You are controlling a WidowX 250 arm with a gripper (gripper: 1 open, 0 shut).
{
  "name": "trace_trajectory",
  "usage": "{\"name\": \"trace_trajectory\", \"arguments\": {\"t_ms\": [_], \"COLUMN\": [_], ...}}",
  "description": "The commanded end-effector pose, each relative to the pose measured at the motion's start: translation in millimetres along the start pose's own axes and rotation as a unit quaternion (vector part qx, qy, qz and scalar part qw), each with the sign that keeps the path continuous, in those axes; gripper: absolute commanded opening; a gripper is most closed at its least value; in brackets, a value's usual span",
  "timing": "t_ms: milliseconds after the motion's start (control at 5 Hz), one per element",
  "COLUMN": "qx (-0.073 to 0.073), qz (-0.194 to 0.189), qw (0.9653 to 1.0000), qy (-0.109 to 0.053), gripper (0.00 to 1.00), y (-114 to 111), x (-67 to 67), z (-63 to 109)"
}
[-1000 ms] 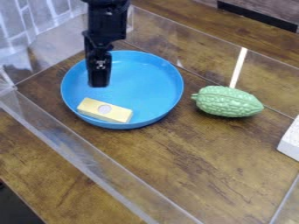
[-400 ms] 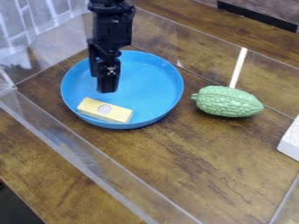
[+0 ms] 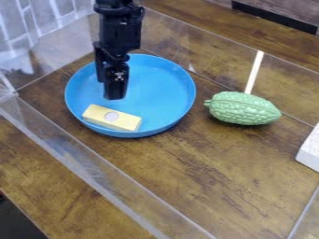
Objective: Remove the yellow block from inside the blue tray and put it on the table
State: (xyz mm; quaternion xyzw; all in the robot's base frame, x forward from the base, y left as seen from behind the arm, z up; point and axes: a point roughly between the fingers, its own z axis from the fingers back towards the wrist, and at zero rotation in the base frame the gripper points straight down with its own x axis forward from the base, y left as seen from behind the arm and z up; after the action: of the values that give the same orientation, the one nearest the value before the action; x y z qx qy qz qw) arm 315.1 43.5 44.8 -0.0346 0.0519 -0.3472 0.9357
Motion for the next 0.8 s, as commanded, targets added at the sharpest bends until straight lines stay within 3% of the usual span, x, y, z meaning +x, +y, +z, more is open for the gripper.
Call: {"name": "trace_trajectory", "arguments": {"t_ms": [0,200,600], "qx": [0.014,0.014,0.020], "qz": [0.005,-0.008,-0.031], "qw": [0.9998,0.9998,0.9991], "qy": [-0.014,-0.012,-0.019], "gripper": [1.00,1.00,1.00], "y": [12,9,14], "x": [-11.2,-22.1,-19.3], "z": [-13.4,-21.4,-29.7]}}
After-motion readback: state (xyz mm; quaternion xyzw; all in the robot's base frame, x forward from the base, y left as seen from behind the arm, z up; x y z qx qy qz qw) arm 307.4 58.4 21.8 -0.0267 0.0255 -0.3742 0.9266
